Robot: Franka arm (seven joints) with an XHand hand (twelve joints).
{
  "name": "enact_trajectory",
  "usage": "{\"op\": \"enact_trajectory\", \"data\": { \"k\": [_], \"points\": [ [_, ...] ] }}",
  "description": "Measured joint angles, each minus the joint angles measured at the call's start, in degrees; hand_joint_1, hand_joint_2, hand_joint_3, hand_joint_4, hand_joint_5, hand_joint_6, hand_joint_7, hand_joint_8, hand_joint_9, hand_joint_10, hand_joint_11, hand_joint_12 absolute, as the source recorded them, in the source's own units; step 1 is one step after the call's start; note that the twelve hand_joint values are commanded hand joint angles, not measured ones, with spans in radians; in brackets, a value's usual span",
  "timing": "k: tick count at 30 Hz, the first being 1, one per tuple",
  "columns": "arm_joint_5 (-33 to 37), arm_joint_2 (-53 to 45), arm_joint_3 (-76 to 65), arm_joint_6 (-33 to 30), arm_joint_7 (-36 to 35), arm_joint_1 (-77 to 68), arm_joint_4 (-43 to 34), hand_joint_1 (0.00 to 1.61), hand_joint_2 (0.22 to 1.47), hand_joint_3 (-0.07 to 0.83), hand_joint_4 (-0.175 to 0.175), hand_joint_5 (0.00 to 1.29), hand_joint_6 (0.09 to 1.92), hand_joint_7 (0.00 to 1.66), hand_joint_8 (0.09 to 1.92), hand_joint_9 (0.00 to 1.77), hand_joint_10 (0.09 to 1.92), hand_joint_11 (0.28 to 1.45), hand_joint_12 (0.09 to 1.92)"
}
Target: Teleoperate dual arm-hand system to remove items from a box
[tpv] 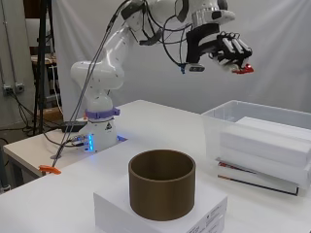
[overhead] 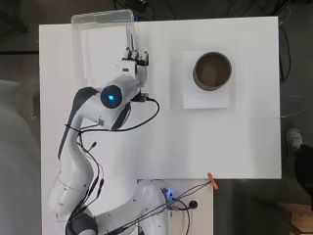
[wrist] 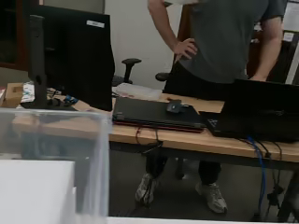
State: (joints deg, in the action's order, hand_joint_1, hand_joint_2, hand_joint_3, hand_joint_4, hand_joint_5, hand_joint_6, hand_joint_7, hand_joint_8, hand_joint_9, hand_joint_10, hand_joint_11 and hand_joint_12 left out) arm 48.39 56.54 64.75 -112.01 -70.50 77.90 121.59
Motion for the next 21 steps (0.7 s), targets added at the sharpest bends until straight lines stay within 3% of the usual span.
{"op": "enact_trajectory", "data": {
  "k": [7, 10, 21],
  "points": [
    [-1.4, -1.5, -6.4, -3.3, -4.9, 1.0, 8.9, 1.0, 1.13, -0.002, 0.175, 0.95, 1.04, 1.25, 1.92, 1.47, 1.92, 1.09, 1.79],
    [-2.6, -3.3, -9.9, -7.7, -9.2, 3.2, 14.0, 1.0, 1.13, -0.002, 0.175, 0.96, 1.01, 1.28, 1.92, 1.5, 1.92, 1.11, 1.78],
    [-8.7, -10.2, -10.3, -10.1, -9.5, 9.8, 12.7, 1.03, 1.1, -0.001, 0.175, 1.01, 0.92, 1.27, 1.92, 1.54, 1.92, 1.13, 1.76]
  ]
}}
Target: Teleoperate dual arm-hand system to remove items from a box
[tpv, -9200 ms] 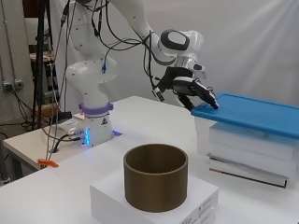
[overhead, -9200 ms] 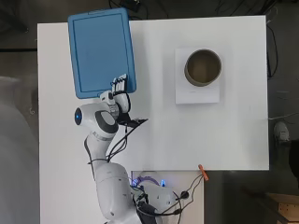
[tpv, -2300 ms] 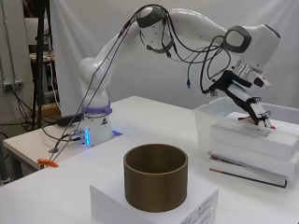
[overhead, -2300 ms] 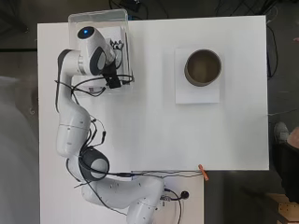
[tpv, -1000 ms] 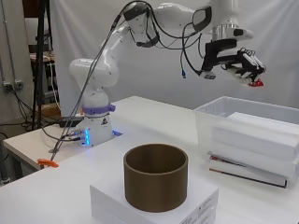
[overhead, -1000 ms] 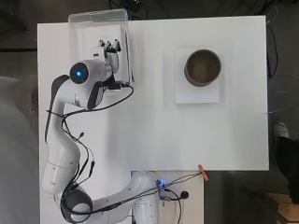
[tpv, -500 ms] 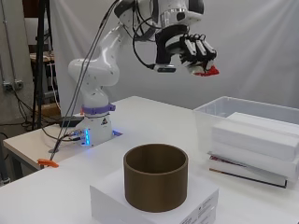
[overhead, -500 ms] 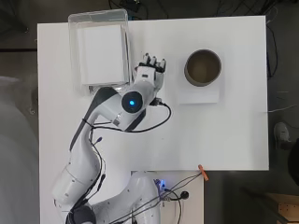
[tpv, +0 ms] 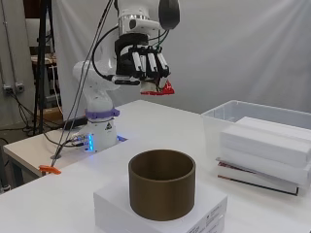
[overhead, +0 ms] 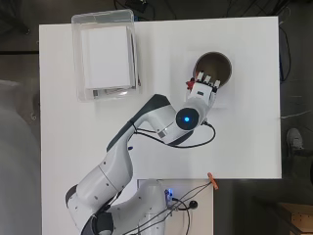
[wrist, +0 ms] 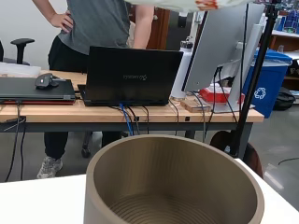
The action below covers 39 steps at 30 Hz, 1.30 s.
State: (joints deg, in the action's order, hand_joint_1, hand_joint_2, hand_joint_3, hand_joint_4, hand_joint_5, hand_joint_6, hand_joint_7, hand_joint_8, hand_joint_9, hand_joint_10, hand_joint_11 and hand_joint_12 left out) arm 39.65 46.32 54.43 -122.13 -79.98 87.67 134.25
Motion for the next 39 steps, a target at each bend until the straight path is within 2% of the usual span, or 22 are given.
{"op": "enact_trajectory", "data": {
  "k": [6, 13, 16, 18, 29, 30, 31, 32, 33, 34, 35, 36, 39],
  "points": [
    [-8.0, -6.3, 3.1, -1.2, 4.9, 5.2, -6.3, 1.04, 1.08, -0.001, 0.175, 1.05, 0.87, 1.27, 1.92, 1.53, 1.92, 1.13, 1.76],
    [-11.3, -12.9, 10.8, -4.0, 7.4, 12.4, -9.4, 1.04, 1.08, 0.0, 0.175, 1.05, 0.87, 1.3, 1.92, 1.54, 1.92, 1.13, 1.75],
    [-14.5, -14.4, 12.6, -2.7, 10.4, 14.7, -11.0, 1.04, 1.09, 0.002, 0.175, 1.03, 0.9, 1.3, 1.92, 1.53, 1.92, 1.13, 1.74],
    [-15.4, -15.0, 13.0, -2.2, 12.6, 15.5, -12.0, 1.04, 1.09, 0.002, 0.175, 1.02, 0.92, 1.3, 1.92, 1.53, 1.92, 1.13, 1.74],
    [-17.9, -18.0, 21.0, -0.3, 14.1, 21.8, -16.6, 1.04, 1.1, 0.001, 0.175, 1.02, 0.96, 1.3, 1.92, 1.52, 1.92, 1.15, 1.73],
    [-17.8, -17.8, 21.3, -0.1, 14.1, 21.6, -16.5, 1.02, 1.11, 0.002, 0.175, 0.98, 0.99, 1.31, 1.92, 1.53, 1.92, 1.16, 1.74],
    [-17.7, -17.6, 21.1, 0.1, 14.1, 21.1, -16.5, 0.87, 1.07, -0.006, 0.097, 0.79, 0.72, 1.15, 1.48, 1.32, 1.59, 0.94, 1.48],
    [-17.5, -17.6, 20.1, 0.4, 13.8, 20.4, -16.6, 0.69, 1.04, -0.007, 0.05, 0.66, 0.45, 0.92, 0.92, 1.01, 1.04, 0.69, 0.98],
    [-17.5, -17.8, 18.9, 1.2, 13.2, 20.3, -16.9, 0.56, 1.04, -0.004, 0.034, 0.62, 0.25, 0.8, 0.52, 0.83, 0.6, 0.56, 0.57],
    [-17.6, -18.2, 18.1, 2.2, 12.8, 20.7, -17.5, 0.49, 1.04, -0.002, 0.032, 0.6, 0.14, 0.75, 0.27, 0.75, 0.32, 0.51, 0.3],
    [-17.7, -18.5, 18.0, 3.2, 12.7, 21.3, -18.2, 0.44, 1.04, -0.001, 0.034, 0.6, 0.09, 0.73, 0.13, 0.73, 0.17, 0.5, 0.15],
    [-17.9, -18.9, 18.8, 4.3, 12.7, 22.1, -19.1, 0.42, 1.04, -0.001, 0.037, 0.59, 0.09, 0.72, 0.09, 0.72, 0.09, 0.5, 0.09],
    [-18.2, -19.6, 22.2, 6.4, 12.8, 23.4, -20.5, 0.39, 1.03, -0.002, 0.051, 0.59, 0.09, 0.71, 0.09, 0.73, 0.09, 0.51, 0.09]
  ]
}}
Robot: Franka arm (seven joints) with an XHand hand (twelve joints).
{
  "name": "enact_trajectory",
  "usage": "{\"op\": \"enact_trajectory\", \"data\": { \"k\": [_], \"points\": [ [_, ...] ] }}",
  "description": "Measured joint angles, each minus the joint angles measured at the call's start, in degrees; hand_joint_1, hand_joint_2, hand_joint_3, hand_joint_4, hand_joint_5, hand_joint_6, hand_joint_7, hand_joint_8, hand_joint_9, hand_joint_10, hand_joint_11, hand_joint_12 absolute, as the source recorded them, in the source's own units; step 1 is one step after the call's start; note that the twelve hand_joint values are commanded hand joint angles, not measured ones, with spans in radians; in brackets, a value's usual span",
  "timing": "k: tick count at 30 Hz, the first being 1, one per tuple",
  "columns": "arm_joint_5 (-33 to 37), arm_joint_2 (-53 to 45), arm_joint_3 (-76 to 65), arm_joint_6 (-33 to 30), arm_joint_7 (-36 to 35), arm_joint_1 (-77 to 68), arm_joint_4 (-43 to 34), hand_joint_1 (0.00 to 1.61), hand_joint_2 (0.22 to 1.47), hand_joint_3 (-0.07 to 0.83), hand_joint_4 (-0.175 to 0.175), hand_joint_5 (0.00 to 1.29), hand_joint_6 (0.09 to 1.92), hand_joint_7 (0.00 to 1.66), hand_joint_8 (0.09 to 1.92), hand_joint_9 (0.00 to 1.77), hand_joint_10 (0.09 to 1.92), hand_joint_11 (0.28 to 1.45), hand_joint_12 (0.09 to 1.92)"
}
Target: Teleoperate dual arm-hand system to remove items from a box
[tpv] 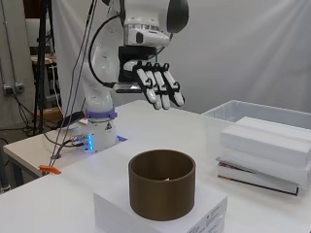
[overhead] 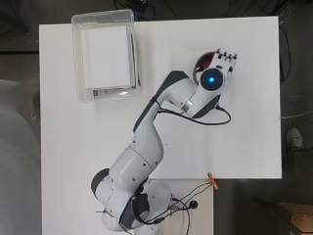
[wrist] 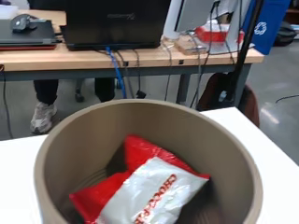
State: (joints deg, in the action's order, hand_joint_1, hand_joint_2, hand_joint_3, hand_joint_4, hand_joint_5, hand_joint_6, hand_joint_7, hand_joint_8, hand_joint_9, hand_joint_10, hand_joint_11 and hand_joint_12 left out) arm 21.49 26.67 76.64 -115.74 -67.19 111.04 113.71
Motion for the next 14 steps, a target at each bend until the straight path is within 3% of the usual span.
{"op": "enact_trajectory", "data": {
  "k": [6, 11, 14],
  "points": [
    [0.0, -0.8, 0.8, 2.6, 0.0, 1.0, -2.1, 0.4, 1.01, -0.008, 0.066, 0.56, 0.09, 0.63, 0.09, 0.71, 0.09, 0.52, 0.09],
    [3.3, -1.0, 2.0, 4.9, -1.4, -0.4, -7.4, 0.54, 1.03, 0.002, 0.079, 0.66, 0.09, 0.79, 0.09, 0.92, 0.09, 0.61, 0.09],
    [6.2, -0.5, -0.1, 5.3, -4.6, -3.4, -5.9, 0.59, 1.06, 0.003, 0.08, 0.71, 0.09, 0.87, 0.09, 1.0, 0.09, 0.66, 0.09]
  ]
}}
